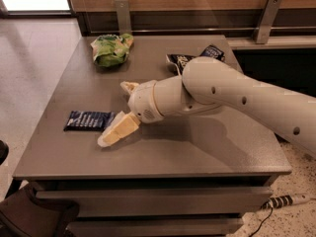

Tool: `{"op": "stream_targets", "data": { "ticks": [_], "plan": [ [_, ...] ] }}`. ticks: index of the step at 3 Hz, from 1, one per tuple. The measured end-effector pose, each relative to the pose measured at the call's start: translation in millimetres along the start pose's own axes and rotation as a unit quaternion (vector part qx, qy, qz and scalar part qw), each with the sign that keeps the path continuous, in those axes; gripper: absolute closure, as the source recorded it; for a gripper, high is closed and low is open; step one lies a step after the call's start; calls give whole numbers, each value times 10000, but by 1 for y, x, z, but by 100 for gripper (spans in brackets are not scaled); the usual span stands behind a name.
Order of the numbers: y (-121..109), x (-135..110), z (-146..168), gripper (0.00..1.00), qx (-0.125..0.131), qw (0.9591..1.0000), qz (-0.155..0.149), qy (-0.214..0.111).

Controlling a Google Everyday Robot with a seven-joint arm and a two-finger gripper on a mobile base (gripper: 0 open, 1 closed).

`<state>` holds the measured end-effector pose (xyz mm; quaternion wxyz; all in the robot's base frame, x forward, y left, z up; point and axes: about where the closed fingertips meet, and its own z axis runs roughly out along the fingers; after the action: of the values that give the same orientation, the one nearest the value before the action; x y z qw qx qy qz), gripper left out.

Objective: Pick rxbar blueberry

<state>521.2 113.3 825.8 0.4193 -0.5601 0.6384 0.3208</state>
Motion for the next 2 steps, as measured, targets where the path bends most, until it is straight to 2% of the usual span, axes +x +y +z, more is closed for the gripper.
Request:
{"op": "stream_targets", "data": {
  "ticks": [2],
  "plan": [
    [17, -2, 31, 3, 81, 9998, -62, -171]
  ]
}}
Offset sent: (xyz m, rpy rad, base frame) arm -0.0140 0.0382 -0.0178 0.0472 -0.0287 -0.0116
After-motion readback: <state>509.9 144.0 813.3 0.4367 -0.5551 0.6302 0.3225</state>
